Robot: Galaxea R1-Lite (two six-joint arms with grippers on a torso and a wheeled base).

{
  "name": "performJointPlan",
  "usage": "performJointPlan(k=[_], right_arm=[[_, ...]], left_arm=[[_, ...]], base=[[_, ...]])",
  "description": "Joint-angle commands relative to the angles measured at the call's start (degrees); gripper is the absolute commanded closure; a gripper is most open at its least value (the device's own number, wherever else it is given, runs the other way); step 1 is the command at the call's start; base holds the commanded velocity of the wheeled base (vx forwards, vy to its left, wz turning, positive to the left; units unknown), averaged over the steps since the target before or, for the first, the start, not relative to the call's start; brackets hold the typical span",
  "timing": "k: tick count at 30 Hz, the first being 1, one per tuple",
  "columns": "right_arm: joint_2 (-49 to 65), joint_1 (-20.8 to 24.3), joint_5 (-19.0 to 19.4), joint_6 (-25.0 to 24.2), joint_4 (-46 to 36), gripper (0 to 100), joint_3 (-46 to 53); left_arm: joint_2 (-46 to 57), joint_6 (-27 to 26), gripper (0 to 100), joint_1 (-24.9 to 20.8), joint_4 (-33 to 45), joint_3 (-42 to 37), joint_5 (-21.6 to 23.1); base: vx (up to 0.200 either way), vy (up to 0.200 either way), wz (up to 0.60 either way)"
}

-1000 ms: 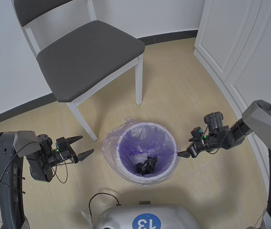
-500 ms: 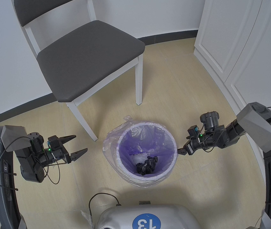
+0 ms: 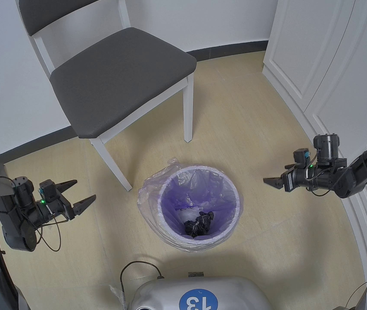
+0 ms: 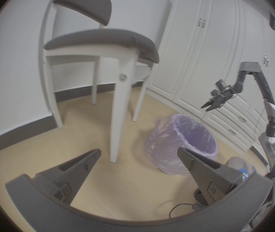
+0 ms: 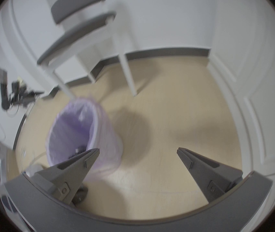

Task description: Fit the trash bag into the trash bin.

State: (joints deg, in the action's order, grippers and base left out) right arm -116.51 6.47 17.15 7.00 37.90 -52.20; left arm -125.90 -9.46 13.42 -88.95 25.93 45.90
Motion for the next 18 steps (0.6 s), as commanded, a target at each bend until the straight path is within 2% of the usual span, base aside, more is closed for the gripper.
performJointPlan(k=[1,4,5,7,13,16,18], right_arm=[[11.9,2.6,-5.7,-11.2,12.6,0,11.1],[13.9,3.8,-12.1,-14.1,18.9,0,13.2],[15.2,3.8,-14.9,-14.6,20.4,0,13.2],[17.4,3.8,-16.2,-14.6,20.7,0,13.4],[29.2,3.7,-17.4,-17.2,20.2,0,16.3],[35.5,3.7,-17.4,-17.2,19.0,0,17.8],[40.8,3.5,-17.5,-17.2,16.3,0,18.6]], left_arm=[[12.5,6.2,0,4.7,-1.0,-4.2,-4.2],[19.2,13.1,0,4.6,-1.0,-3.5,-9.8],[22.5,16.1,0,4.2,-1.0,-2.8,-13.0],[26.1,18.2,0,3.9,-1.0,-1.8,-14.5],[39.9,19.7,0,2.8,1.2,-2.8,-14.4],[48.7,21.1,0,2.4,7.3,-4.0,-13.3],[58.0,25.5,0,2.4,14.3,-3.9,-10.4]], base=[[0.0,0.0,0.0],[0.0,0.0,0.0],[0.0,0.0,0.0],[0.0,0.0,0.0],[0.0,0.0,0.0],[0.0,0.0,0.0],[0.0,0.0,0.0]])
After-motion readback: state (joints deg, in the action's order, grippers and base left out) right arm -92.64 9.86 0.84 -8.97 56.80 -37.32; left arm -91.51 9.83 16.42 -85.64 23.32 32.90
